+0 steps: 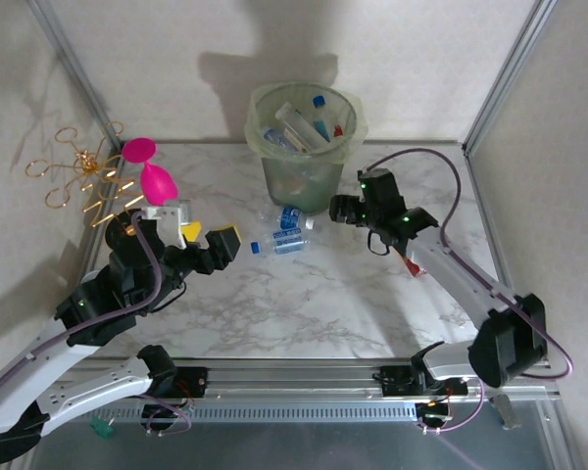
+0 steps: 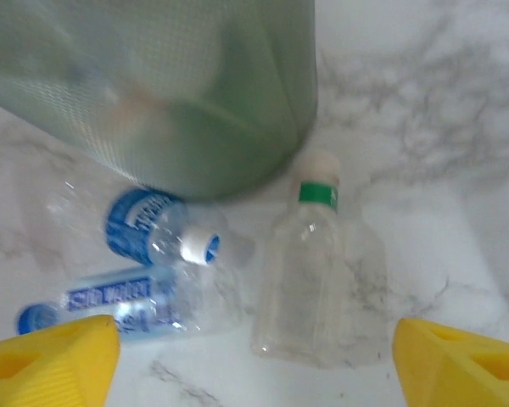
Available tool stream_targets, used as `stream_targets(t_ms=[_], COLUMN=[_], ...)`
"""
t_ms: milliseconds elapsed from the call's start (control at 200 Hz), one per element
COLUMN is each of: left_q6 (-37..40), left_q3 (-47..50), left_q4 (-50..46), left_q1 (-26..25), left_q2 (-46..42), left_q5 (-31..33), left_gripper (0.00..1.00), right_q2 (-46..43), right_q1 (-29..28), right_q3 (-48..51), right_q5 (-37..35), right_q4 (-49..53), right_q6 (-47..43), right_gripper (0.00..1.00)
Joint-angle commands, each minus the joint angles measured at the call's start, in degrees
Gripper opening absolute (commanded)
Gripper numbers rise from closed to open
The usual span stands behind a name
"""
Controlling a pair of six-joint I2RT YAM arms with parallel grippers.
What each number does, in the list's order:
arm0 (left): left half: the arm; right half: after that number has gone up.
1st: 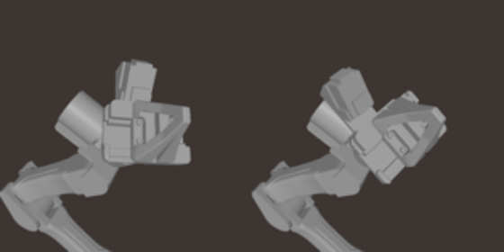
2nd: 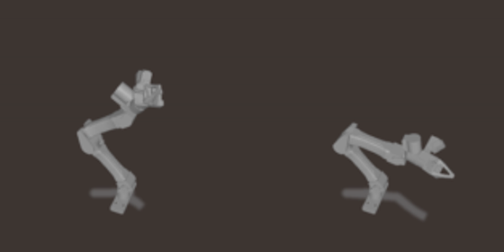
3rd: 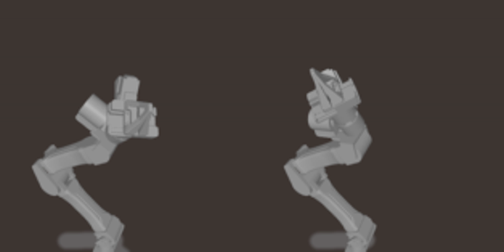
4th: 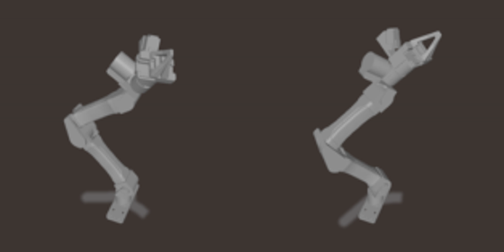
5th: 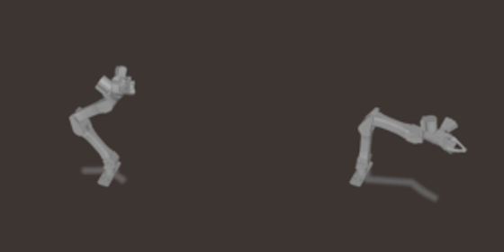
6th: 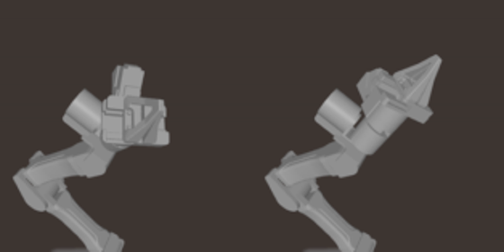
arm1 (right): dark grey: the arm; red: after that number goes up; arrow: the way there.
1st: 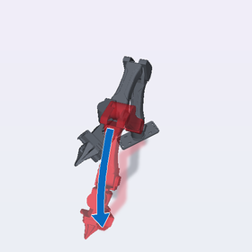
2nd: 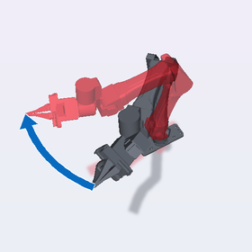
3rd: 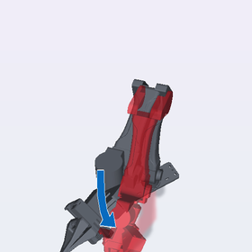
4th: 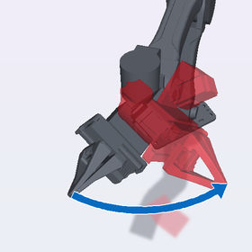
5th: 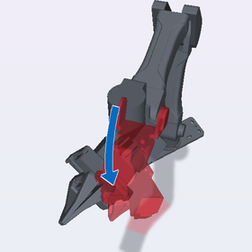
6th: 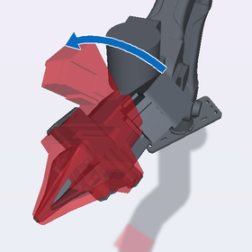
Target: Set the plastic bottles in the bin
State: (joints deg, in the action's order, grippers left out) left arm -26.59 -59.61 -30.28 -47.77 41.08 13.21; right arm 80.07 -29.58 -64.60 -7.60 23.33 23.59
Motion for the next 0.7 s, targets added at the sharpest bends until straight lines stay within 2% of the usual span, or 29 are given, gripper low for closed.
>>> stream_targets(t_ms=[0,130,401,616,696], left_q6=[0.5,0.5,0.3,0.1,0.2], left_q3=[0.6,0.8,2.3,3.3,3.1], left_q4=[-1.2,-2.0,-2.9,-2.0,-2.1], left_q1=[0.5,0.5,0.5,0.5,0.5], left_q2=[0.0,-1.0,-3.0,-2.9,-2.8], left_q5=[-1.3,-1.3,-0.7,-0.8,-0.8], left_gripper=[0.92,0.93,0.93,0.93,0.93], right_q2=[5.2,12.4,24.0,29.0,29.6], right_q1=[0.5,1.4,2.6,3.0,3.1], right_q3=[0.0,-2.9,-6.6,-8.7,-8.6], right_q5=[0.0,-1.8,-1.9,-2.8,-2.7], right_q4=[-1.5,-1.1,-2.7,-3.4,-3.9], right_q6=[2.3,3.1,3.3,3.0,3.3], right_gripper=[0.89,0.96,0.98,0.96,0.92])
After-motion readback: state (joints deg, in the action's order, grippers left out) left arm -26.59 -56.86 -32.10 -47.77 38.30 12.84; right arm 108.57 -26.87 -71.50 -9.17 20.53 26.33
